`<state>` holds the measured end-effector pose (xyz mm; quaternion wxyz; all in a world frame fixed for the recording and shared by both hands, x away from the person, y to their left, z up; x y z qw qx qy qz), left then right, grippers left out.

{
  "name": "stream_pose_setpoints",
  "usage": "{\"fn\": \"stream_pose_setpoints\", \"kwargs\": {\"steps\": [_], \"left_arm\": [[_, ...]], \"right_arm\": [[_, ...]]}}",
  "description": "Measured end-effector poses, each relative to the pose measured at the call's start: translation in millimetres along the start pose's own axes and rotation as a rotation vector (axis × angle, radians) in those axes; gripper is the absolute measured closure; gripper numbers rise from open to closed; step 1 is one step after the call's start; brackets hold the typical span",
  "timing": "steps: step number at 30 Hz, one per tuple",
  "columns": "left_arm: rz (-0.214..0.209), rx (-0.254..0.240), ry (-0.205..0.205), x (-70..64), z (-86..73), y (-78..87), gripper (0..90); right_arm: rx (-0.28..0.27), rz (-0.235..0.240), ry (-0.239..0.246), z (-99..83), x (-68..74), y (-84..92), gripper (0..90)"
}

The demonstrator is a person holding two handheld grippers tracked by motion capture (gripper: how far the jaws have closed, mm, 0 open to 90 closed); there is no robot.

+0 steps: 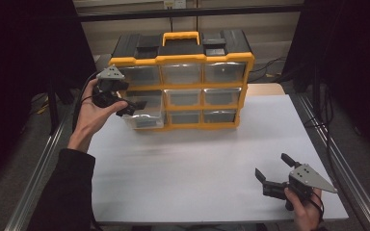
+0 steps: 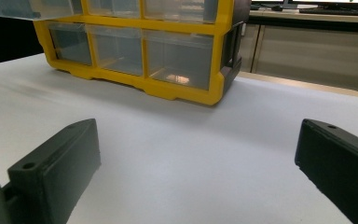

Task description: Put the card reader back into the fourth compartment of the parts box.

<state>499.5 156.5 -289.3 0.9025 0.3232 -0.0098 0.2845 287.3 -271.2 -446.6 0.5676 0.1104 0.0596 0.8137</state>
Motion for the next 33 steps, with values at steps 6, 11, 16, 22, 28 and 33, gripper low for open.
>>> {"fn": "stream_pose_setpoints", "kwargs": {"steps": [6,11,16,22,28,33], "left_arm": [[0.01,-0.041,-0.003,-3.6,-2.1,2.9,3.5],[0.054,-0.086,0.005,-4.8,-5.5,4.2,3.9],[0.078,-0.145,0.049,-5.8,-8.7,6.7,4.0],[0.112,-0.203,0.116,-6.4,-16.7,8.3,3.9],[0.146,-0.251,0.117,-10.5,-18.4,10.3,3.5],[0.169,-0.287,0.124,-16.2,-23.2,10.9,3.1]], "right_arm": [[-0.002,0.001,0.0,0.0,0.1,-0.4,0.0],[-0.001,-0.001,-0.001,0.0,0.0,-0.2,0.0],[-0.001,-0.002,-0.003,0.1,0.2,0.0,0.0],[-0.001,0.0,-0.001,0.0,0.0,-0.2,0.0],[-0.001,-0.002,-0.002,0.1,0.0,-0.3,0.0],[0.0,-0.002,-0.004,0.0,-0.1,0.1,0.0]]}}
Point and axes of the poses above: each handheld gripper's, and its own axes: y roughly backward along the jaws, z roughly out of its top, x roughly to its left, the point moved 5 cm from there along -y, roughly forward along the jaws, and after that the axes turned 7 degrees about -y, right-handed, at the moved point
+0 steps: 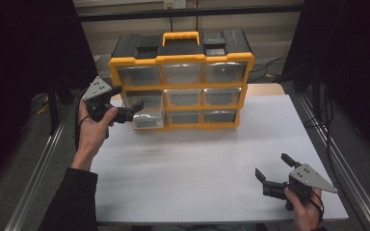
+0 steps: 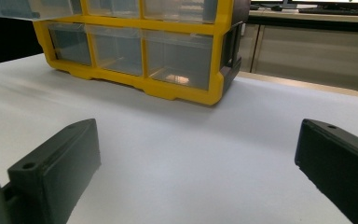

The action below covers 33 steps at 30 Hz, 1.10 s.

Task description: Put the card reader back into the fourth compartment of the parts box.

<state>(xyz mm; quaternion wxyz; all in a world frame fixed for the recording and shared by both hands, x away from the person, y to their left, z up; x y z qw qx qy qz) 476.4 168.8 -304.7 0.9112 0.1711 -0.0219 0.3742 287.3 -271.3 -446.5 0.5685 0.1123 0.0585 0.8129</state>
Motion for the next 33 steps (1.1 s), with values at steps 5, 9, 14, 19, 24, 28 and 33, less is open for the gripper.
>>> {"fn": "stream_pose_setpoints", "kwargs": {"steps": [5,9,14,19,24,28,33], "left_arm": [[0.056,-0.027,-0.003,-4.1,-8.2,0.9,2.5],[0.053,-0.056,0.028,-5.3,-10.6,3.7,2.3],[0.066,-0.078,0.037,-9.5,-17.5,7.8,1.8],[0.078,-0.09,0.049,-12.2,-26.1,9.8,1.7],[0.08,-0.096,0.042,-17.9,-31.6,10.1,1.3],[0.077,-0.092,0.036,-23.5,-37.3,9.6,1.3],[0.085,-0.078,0.029,-26.8,-45.8,9.5,0.5]], "right_arm": [[-0.001,0.0,0.0,0.1,0.1,0.1,0.0],[0.001,0.004,0.002,0.1,0.4,0.2,0.0],[0.0,0.003,0.002,0.1,0.3,0.3,0.0],[0.001,0.004,0.002,0.1,0.4,0.2,0.0],[0.001,0.002,0.005,0.0,0.4,0.2,0.0],[0.001,0.002,0.001,0.1,0.5,0.3,0.0],[-0.002,0.005,0.003,0.0,0.8,-0.3,0.0]]}}
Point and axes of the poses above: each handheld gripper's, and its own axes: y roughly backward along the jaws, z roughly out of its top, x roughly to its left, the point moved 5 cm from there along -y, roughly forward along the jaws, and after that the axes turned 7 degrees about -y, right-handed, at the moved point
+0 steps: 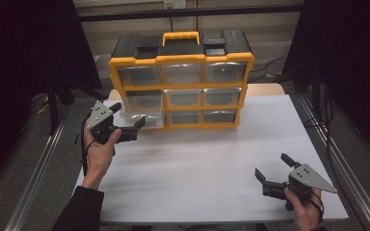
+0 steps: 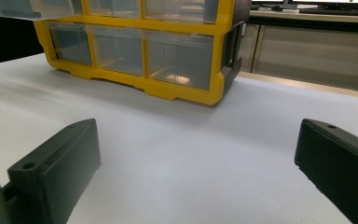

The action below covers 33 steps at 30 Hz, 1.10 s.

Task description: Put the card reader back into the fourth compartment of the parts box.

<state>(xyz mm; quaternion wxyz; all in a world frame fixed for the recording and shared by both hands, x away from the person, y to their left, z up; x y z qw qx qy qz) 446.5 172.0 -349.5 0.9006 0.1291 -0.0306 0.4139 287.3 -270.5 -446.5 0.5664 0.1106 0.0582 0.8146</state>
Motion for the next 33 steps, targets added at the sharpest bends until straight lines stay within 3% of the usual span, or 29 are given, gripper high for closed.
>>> {"fn": "stream_pose_setpoints", "kwargs": {"steps": [3,16,18,22,27,33], "left_arm": [[0.021,-0.014,0.013,2.1,-2.8,2.4,1.1],[0.042,0.023,0.048,8.1,-21.8,11.0,1.5],[0.038,0.042,0.041,6.8,-25.4,12.4,1.5],[0.053,0.026,0.051,1.1,-31.8,14.7,1.7],[0.024,0.027,0.034,-8.6,-38.7,17.0,1.6],[0.04,0.019,0.035,-16.6,-44.7,22.1,1.6]], "right_arm": [[0.0,-0.003,0.0,-0.1,-0.2,0.0,0.0],[0.0,0.0,-0.001,0.0,0.0,-0.1,0.0],[0.001,0.001,-0.001,0.1,0.3,0.3,0.0],[0.002,-0.002,0.001,0.2,0.3,0.2,0.0],[0.001,-0.001,0.002,0.3,0.5,0.5,0.0],[0.001,-0.001,0.002,0.3,0.7,0.3,0.0]]}}
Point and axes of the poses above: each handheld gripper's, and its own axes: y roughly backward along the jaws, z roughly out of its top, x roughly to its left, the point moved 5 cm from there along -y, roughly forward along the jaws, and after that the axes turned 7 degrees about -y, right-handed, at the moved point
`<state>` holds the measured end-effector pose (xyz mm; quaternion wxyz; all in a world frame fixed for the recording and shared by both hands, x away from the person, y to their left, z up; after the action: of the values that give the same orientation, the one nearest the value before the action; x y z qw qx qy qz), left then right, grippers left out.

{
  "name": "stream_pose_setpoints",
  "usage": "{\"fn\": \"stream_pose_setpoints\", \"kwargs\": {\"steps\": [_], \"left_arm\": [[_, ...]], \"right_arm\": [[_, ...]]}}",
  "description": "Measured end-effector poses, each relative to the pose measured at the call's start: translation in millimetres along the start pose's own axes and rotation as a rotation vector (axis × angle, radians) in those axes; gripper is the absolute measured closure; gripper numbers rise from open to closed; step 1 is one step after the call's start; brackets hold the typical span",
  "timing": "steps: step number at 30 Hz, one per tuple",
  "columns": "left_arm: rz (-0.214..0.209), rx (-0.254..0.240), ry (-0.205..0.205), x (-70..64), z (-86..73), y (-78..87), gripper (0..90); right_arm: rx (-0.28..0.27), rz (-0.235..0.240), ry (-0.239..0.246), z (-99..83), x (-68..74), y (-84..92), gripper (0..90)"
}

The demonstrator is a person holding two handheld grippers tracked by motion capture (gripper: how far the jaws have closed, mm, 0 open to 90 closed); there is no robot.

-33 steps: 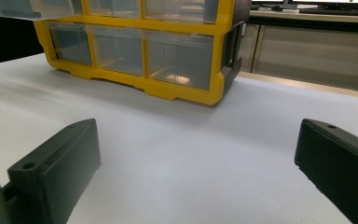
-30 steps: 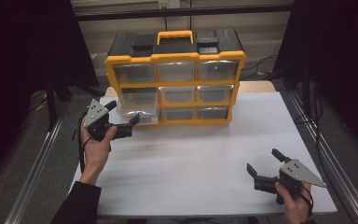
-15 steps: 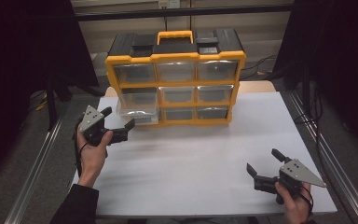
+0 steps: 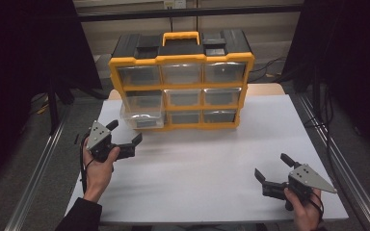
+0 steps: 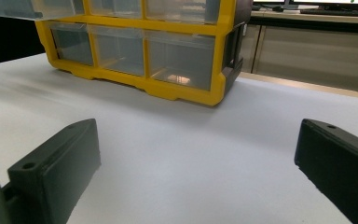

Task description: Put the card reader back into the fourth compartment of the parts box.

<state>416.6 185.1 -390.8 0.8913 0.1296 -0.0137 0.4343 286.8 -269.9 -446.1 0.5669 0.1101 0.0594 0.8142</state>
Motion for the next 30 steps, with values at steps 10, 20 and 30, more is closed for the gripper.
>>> {"fn": "stream_pose_setpoints", "kwargs": {"steps": [10,20,30], "left_arm": [[-0.012,0.016,0.036,-10.0,-23.8,2.7,1.6],[-0.053,0.044,0.07,-22.7,-47.3,6.6,1.6],[-0.061,0.0,0.089,-32.5,-51.4,27.4,1.4]], "right_arm": [[0.0,0.002,0.0,0.1,0.1,0.4,0.0],[-0.007,-0.004,-0.004,1.1,-0.8,-0.3,0.0],[-0.004,-0.008,-0.004,0.8,-0.1,-1.0,0.0]]}}
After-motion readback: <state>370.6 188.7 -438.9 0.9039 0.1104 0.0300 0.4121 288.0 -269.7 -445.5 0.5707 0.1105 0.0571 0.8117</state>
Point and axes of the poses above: each handheld gripper's, and its own axes: y roughly backward along the jaws, z roughly out of its top, x roughly to its left, the point moved 5 cm from there along -y, roughly forward along the jaws, and after that the axes turned 7 degrees about -y, right-handed, at the moved point
